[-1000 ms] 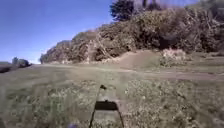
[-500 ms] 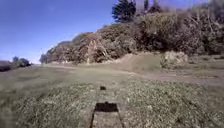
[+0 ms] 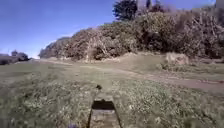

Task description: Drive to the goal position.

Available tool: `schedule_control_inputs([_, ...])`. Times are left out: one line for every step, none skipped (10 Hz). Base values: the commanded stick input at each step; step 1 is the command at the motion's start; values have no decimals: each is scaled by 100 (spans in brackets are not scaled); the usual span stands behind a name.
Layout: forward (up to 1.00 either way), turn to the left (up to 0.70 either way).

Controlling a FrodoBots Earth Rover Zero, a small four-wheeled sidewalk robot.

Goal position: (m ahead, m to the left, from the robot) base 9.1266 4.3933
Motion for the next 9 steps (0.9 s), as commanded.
schedule_control_inputs([70,-26])
schedule_control_inputs([70,-35])
schedule_control_inputs([70,-35])
schedule_control_inputs([70,-35])
schedule_control_inputs([70,-35])
schedule_control_inputs([70,-35])
schedule_control_inputs([70,-25])
schedule_control_inputs([70,-13])
schedule_control_inputs([70,0])
